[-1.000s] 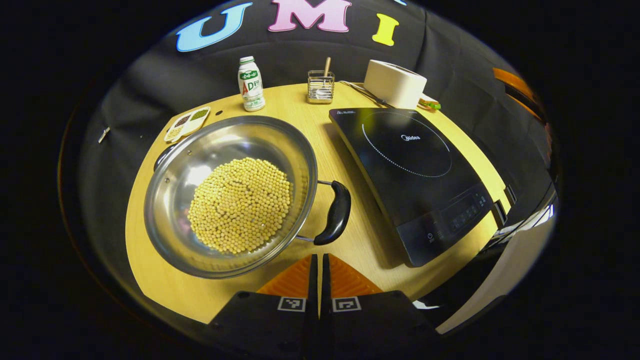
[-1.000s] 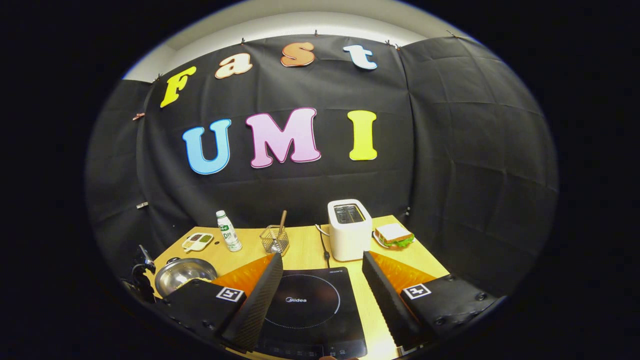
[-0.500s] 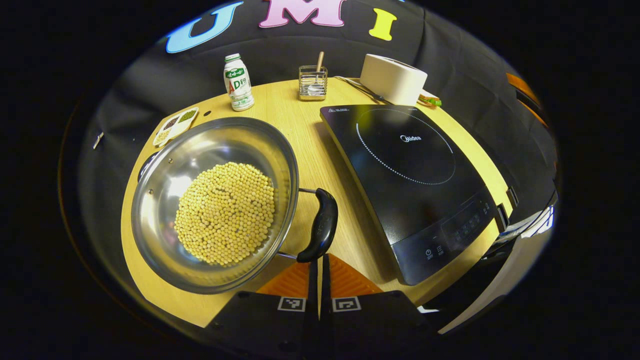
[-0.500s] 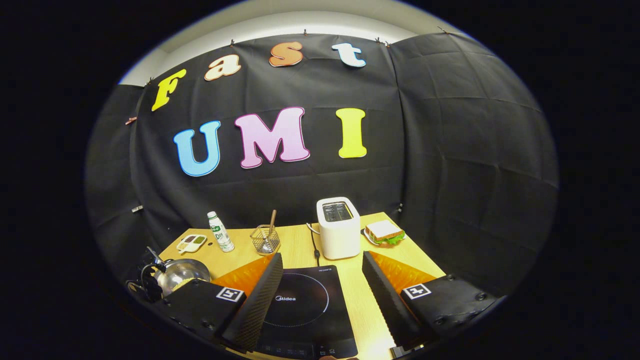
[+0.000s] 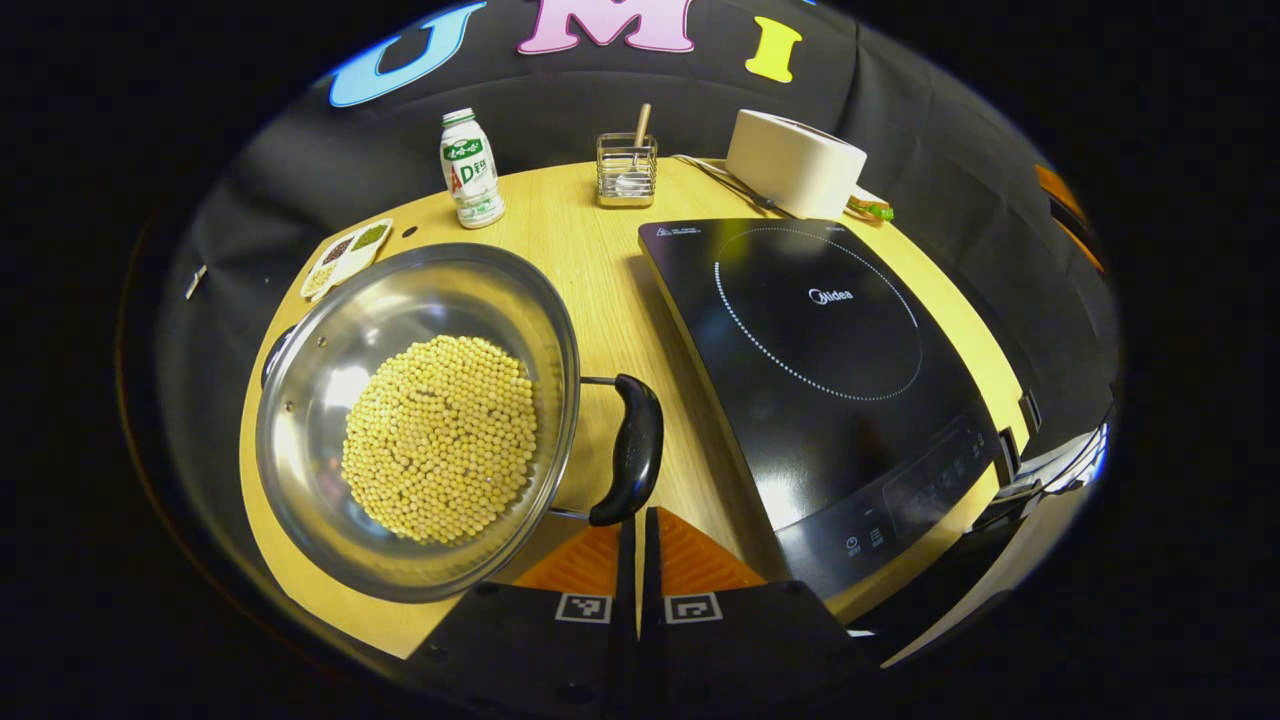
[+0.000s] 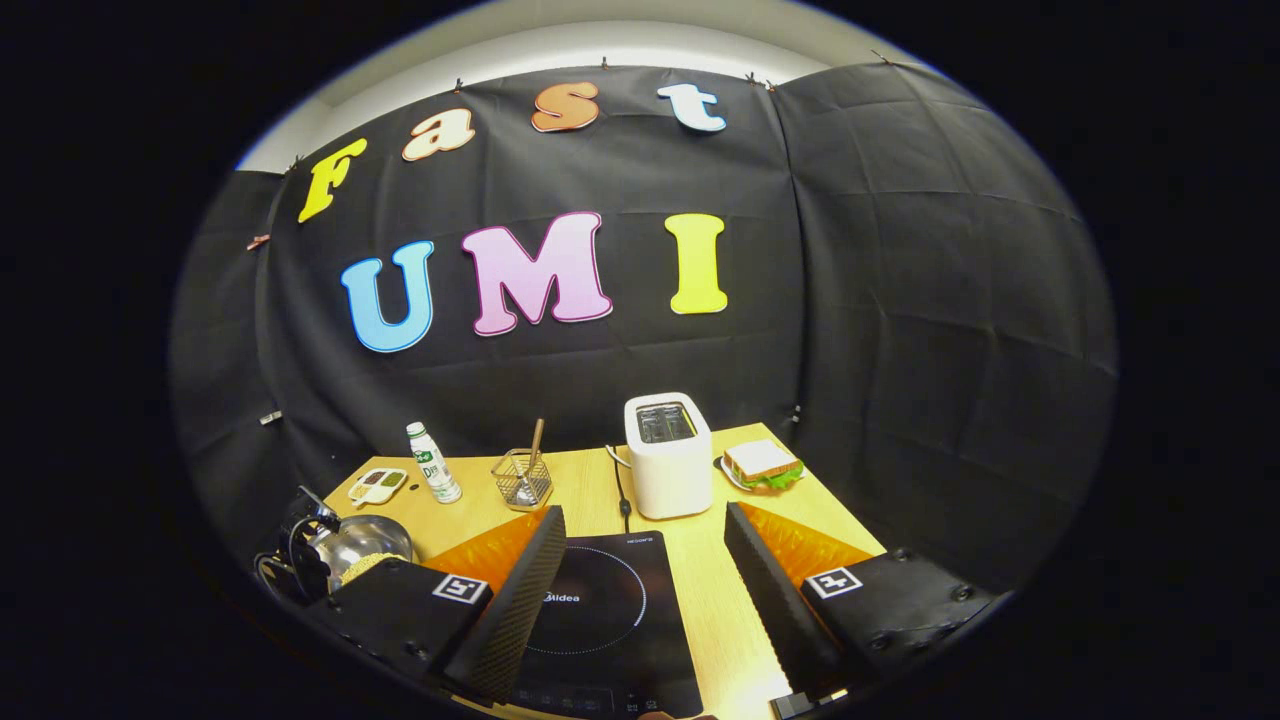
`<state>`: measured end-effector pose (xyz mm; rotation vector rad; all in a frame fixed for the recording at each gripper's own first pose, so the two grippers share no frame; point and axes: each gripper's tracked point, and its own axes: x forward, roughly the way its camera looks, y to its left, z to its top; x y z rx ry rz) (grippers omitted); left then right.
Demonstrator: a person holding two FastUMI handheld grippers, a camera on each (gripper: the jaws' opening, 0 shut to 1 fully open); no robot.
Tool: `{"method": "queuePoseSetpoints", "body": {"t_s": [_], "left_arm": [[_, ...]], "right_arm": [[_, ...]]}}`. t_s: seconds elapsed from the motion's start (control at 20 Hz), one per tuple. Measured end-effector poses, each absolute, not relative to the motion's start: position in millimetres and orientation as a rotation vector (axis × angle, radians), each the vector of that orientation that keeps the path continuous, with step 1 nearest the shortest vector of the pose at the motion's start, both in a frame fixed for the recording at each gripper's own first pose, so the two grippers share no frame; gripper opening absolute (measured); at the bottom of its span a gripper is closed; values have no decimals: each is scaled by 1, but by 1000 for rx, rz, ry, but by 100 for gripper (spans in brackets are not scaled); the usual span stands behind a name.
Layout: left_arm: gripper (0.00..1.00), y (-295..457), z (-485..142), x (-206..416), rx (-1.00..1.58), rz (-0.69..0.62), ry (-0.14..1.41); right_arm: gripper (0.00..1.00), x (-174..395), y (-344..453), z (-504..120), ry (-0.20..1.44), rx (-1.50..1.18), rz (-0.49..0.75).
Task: First push the handle of the pot to place it horizontally, then grasp the pot with both hands and set it on the induction cooktop.
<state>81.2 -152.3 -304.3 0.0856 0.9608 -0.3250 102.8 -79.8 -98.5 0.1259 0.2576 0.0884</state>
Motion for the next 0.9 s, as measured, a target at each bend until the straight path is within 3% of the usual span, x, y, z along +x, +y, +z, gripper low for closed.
{"method": "queuePoseSetpoints", "body": {"t_s": [0.9], "left_arm": [[5,-172,-296,145,119,-338,929]], "right_arm": [[99,104,-101,-105,264,98,48]]}}
